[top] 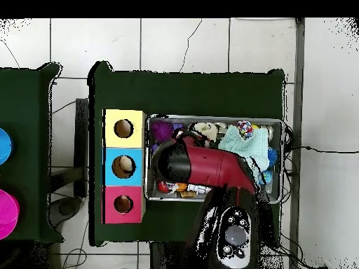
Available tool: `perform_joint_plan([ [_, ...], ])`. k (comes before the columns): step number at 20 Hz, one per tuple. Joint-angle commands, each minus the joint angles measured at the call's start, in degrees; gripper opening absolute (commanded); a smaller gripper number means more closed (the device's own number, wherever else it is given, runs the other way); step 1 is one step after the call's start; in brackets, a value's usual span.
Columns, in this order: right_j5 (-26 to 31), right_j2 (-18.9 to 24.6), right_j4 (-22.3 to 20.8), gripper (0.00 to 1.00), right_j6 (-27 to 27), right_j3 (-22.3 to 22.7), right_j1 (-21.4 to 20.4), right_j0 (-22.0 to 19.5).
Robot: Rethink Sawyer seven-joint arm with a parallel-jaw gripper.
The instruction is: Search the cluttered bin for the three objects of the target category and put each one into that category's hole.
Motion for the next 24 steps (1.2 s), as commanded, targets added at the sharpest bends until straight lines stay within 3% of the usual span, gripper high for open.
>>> perform_joint_plan([
  [1, 7.51, 6.78, 3.67, 0.00, 8.39, 9.69, -1.77, 0.82],
  [18, 5.62, 1.40, 12.22, 0.00, 16.56, 17.57, -2.76, 9.30],
  [24, 0.30, 1.69, 14.66, 0.00, 16.06, 19.01, 0.81, 9.67],
])
